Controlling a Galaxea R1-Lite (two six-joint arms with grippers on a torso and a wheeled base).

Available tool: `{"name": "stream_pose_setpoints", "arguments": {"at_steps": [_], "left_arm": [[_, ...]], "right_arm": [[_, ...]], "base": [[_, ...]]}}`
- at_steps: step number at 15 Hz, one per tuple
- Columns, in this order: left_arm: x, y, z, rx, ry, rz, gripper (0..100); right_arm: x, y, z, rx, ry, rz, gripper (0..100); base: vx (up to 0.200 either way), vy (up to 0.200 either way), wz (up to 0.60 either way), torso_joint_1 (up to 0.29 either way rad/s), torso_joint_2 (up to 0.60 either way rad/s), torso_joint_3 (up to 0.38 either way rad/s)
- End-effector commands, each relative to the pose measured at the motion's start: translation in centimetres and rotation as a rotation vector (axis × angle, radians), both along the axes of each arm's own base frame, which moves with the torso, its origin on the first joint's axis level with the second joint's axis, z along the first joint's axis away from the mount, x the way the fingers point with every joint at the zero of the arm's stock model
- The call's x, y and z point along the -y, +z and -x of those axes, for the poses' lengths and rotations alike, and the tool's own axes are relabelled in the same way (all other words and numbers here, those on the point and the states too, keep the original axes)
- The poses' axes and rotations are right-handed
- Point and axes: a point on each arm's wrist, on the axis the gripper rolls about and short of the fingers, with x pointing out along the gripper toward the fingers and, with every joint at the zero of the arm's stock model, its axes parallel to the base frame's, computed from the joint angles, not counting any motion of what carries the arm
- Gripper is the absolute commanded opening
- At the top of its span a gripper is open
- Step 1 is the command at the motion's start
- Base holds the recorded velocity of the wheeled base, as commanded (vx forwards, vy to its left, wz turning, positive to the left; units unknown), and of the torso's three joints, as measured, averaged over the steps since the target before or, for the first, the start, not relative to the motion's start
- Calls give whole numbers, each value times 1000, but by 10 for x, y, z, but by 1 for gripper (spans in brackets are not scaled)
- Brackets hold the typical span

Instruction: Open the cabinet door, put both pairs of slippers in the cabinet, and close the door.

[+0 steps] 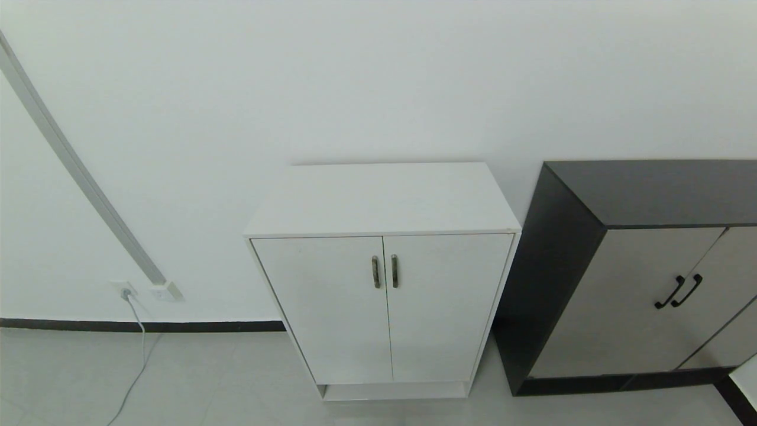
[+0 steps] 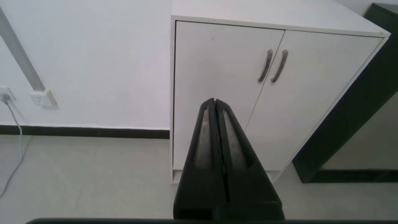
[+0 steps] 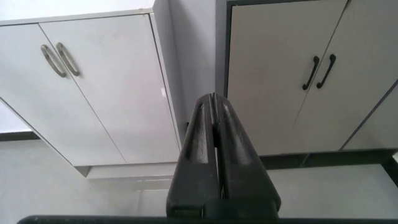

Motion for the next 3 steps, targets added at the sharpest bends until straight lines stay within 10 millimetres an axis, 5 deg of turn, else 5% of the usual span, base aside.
{"name": "stream_pose_setpoints", "arguments": {"at_steps": [1,3], "left_arm": [[0,0,0,-1,0,0,0],[0,0,0,-1,0,0,0]], "right_arm": [[0,0,0,-1,2,0,0],[0,0,0,-1,2,0,0]], "base": [[0,0,0,0,0,0],[0,0,0,0,0,0]]}}
